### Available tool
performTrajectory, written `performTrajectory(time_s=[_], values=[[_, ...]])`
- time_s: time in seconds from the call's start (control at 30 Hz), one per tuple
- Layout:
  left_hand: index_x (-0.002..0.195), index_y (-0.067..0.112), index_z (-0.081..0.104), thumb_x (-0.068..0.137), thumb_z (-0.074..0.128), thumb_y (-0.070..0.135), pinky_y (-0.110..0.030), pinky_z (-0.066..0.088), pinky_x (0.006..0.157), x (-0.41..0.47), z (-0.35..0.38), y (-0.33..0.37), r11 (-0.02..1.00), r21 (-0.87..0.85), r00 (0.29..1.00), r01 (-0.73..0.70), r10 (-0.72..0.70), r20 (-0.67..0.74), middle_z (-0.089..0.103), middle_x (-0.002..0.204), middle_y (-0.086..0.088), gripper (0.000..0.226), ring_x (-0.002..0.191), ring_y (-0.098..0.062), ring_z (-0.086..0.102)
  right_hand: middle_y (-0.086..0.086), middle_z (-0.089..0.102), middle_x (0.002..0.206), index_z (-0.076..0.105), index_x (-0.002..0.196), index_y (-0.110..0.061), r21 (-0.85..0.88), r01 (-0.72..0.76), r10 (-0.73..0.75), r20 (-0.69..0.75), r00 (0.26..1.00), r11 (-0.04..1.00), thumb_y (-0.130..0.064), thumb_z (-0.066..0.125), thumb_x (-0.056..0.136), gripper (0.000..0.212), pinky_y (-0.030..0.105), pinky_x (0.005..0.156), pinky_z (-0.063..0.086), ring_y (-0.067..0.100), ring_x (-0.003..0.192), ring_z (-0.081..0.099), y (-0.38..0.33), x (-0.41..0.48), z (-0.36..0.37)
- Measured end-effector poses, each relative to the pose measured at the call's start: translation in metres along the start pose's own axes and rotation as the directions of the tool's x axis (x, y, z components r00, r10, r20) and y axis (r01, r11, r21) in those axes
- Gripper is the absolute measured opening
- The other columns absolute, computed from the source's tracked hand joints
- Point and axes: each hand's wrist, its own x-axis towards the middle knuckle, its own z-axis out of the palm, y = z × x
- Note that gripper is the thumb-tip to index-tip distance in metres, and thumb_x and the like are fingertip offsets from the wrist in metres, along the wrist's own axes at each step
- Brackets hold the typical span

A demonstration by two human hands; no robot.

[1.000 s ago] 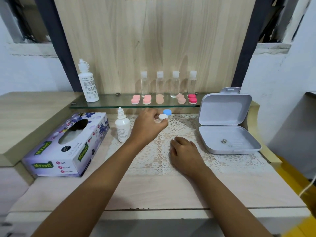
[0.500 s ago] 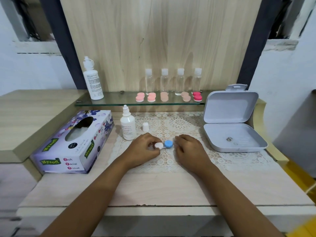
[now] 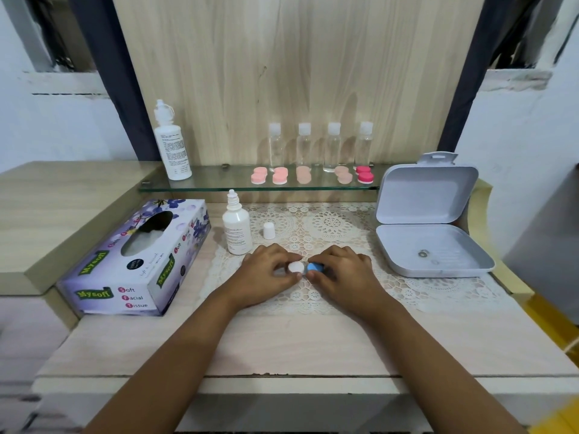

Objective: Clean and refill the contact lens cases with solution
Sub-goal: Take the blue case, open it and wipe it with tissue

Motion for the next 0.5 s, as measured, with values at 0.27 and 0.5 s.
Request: performTrajectory(time_s=[0.27, 0.5], values=[[0.112, 0.029, 0.065, 0.086, 0.062, 0.038, -0.039, 0.039, 0.095, 0.0017, 0.0026, -0.0017, 1.000, 0.022, 1.000, -0.021, 0.021, -0.020, 0.055, 0.100, 0.007, 0.028, 0.100, -0.012, 0.046, -0.019, 0.049, 0.099, 0.062, 0.106, -0.034, -0.012, 0.013, -0.012, 0.027, 1.000, 1.000, -0.045, 0.054, 0.088, 0.023, 0.029, 0.084, 0.018, 0.006, 0.103, 0.043, 0.0005, 0.0009, 0.0000], [0.105, 0.021, 0.071, 0.082, 0.069, 0.031, -0.032, 0.044, 0.084, 0.0004, 0.0000, 0.0019, 0.997, -0.031, 0.996, -0.074, 0.072, -0.057, 0.062, 0.095, -0.001, 0.024, 0.091, -0.013, 0.054, -0.008, 0.054, 0.107, 0.061, 0.109, -0.024, -0.008, 0.048, -0.048, 0.046, 0.998, 0.999, -0.036, 0.053, 0.090, 0.023, 0.031, 0.084, 0.026, 0.012, 0.106, 0.044, -0.0001, 0.0025, 0.0038]])
